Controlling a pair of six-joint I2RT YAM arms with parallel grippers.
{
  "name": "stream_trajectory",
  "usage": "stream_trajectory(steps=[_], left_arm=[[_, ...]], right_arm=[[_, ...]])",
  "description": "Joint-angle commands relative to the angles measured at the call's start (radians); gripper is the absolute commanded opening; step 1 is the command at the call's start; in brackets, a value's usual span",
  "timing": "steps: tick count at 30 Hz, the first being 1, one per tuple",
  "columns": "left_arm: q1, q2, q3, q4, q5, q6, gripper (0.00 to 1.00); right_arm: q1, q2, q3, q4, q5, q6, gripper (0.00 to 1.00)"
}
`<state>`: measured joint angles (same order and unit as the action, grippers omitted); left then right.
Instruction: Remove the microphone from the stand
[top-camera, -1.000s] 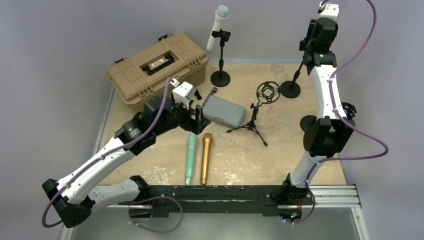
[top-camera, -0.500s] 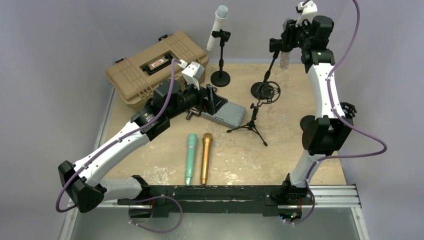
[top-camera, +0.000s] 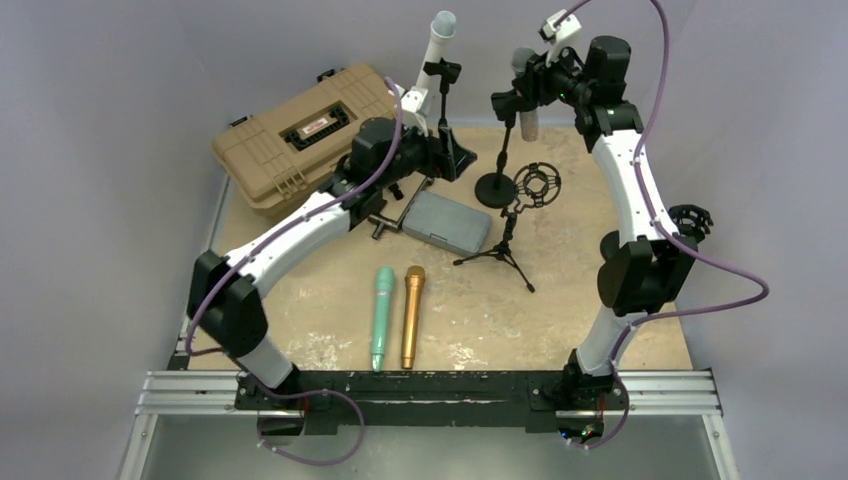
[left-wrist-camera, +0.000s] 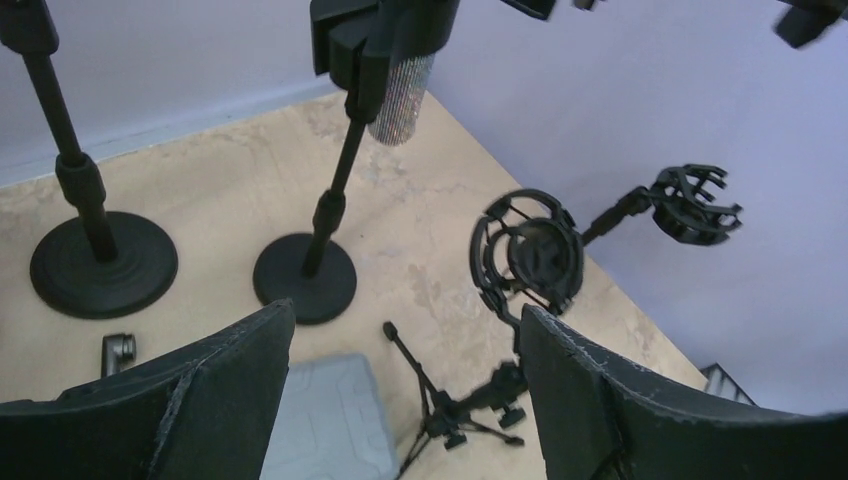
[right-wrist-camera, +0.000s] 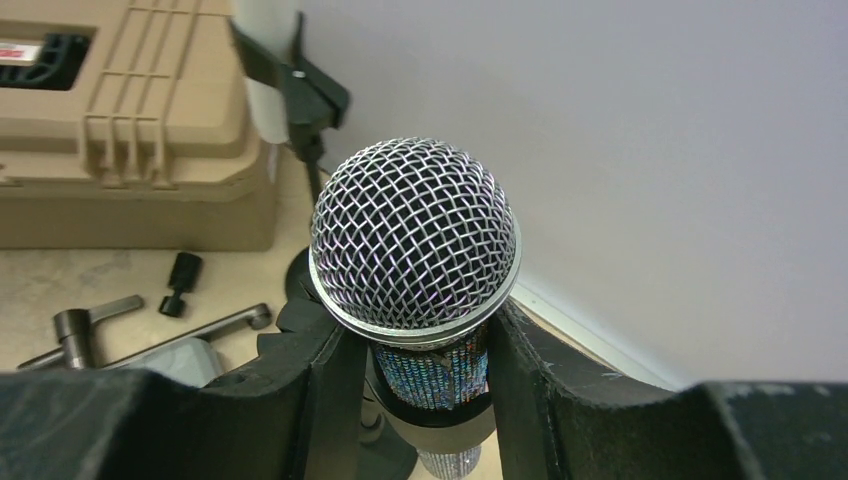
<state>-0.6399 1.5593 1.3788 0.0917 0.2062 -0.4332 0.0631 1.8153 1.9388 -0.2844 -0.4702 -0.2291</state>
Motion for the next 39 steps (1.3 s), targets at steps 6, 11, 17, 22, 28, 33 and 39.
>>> stream_trajectory(steps=[6,11,17,22,28,33,39], left_arm=[[0.023,0.33,0.222,0.287,0.002,0.159,0.82],[0.057,0.47,0.361,0.319,0.082,0.119,0.78],[0.07,0.538,0.348,0.51,0.062,0.098,0.76],[0.074,0.585,0.367,0.63,0.143,0.118,0.74],[0.074,0.615,0.395,0.648,0.236,0.126,0.74],[0.073,0.635,0.428,0.651,0.236,0.11,0.75],[0.065,0.664,0.477,0.629,0.218,0.101,0.68]], right_arm=[[0.062,-0.039,-0.004,-0.036,-0.078,0.028,0.0],[0.063,-0.039,-0.017,-0.041,-0.08,0.022,0.0],[0.062,-0.043,-0.026,-0.042,-0.061,0.013,0.0],[0.063,-0.037,-0.017,-0.043,-0.073,0.019,0.0],[0.062,-0.037,-0.015,-0.044,-0.064,0.016,0.0],[0.064,-0.039,-0.012,-0.046,-0.067,0.019,0.0],[0.063,-0.038,-0.013,-0.048,-0.061,0.018,0.0]])
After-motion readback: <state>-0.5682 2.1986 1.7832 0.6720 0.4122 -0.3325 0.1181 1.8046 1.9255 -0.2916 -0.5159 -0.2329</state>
